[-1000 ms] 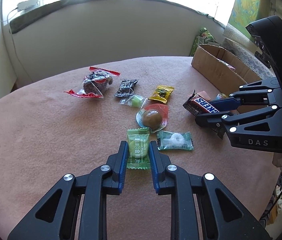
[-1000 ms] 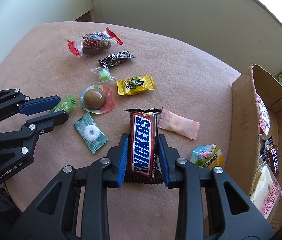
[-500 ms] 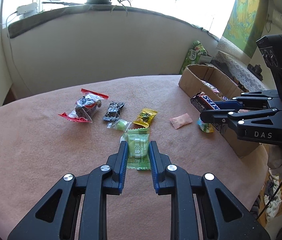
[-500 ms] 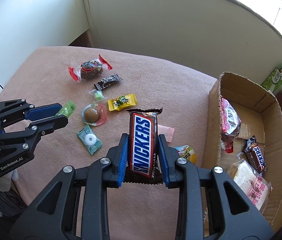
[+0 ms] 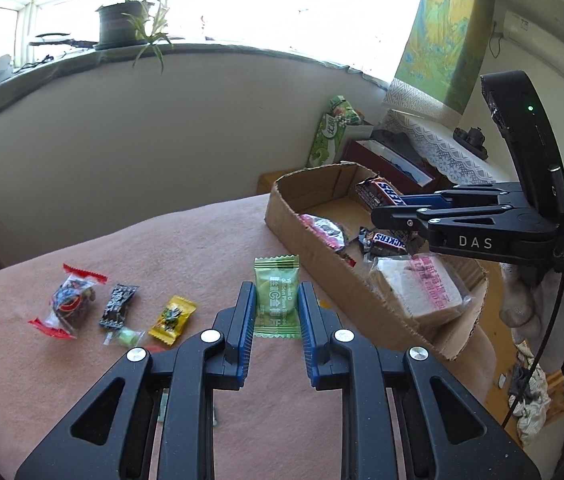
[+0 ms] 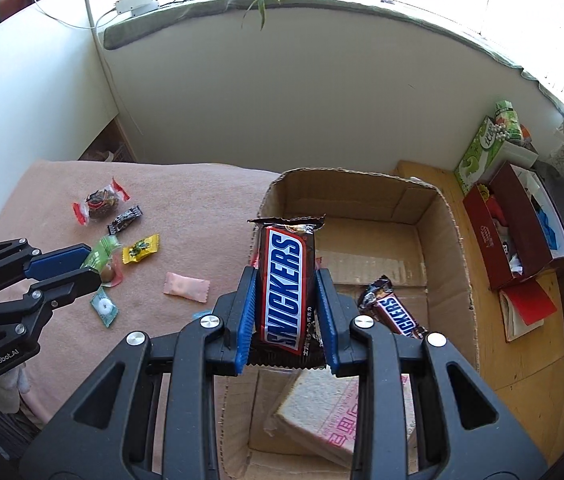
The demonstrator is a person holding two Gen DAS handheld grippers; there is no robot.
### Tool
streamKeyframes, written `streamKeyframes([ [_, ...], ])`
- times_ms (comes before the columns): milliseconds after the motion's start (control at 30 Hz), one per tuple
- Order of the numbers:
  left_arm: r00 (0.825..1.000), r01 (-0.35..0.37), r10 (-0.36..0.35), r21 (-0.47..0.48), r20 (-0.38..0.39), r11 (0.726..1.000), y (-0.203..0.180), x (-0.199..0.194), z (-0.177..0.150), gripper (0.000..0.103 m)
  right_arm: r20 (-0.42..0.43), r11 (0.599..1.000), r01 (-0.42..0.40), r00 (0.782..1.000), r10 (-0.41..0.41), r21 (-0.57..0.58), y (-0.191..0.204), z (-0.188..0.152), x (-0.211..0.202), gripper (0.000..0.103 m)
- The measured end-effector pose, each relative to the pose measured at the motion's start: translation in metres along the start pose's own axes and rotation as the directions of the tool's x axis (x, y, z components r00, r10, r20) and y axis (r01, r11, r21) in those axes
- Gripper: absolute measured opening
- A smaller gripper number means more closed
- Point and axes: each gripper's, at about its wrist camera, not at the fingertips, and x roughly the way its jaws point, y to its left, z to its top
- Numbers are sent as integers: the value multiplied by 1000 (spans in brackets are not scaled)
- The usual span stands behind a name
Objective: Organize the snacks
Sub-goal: 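Carry the Snickers bar and green candy into the box with both grippers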
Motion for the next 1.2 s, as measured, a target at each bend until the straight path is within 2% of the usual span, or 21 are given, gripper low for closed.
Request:
streamKeyframes([
  [300, 998, 61, -60, 32, -25, 998, -45, 31, 18, 20, -9, 997, 34, 999, -33, 75, -49, 3, 17, 30],
  [500, 996, 77, -75, 45, -52, 996, -66, 53, 24, 20, -27, 993, 48, 999, -45, 107, -73, 6, 33, 30],
  [800, 992, 96, -89, 67, -93, 993, -90, 75, 18, 20, -43, 988, 34, 999, -28, 152, -97, 1, 47, 30],
  [1033, 990, 103, -95, 81, -100, 991, -106, 78, 17, 21, -37, 987, 25, 999, -19, 161, -103, -3, 44, 30],
  [1067, 991, 96, -88, 80, -97, 992, -108, 77, 17, 22, -34, 987, 23, 999, -18, 160, -103, -3, 43, 30],
  [1133, 992, 90, -82, 77, -98, 993, -110, 77, 19, 39, -28, 987, 29, 999, -25, 158, -104, -3, 40, 32],
  [1167, 992, 90, -82, 77, -95, 993, -111, 76, 18, 41, -23, 987, 30, 999, -27, 156, -104, -3, 38, 34],
  [1200, 992, 88, -80, 78, -94, 993, -112, 75, 18, 45, -17, 988, 32, 999, -30, 153, -103, -3, 36, 41],
])
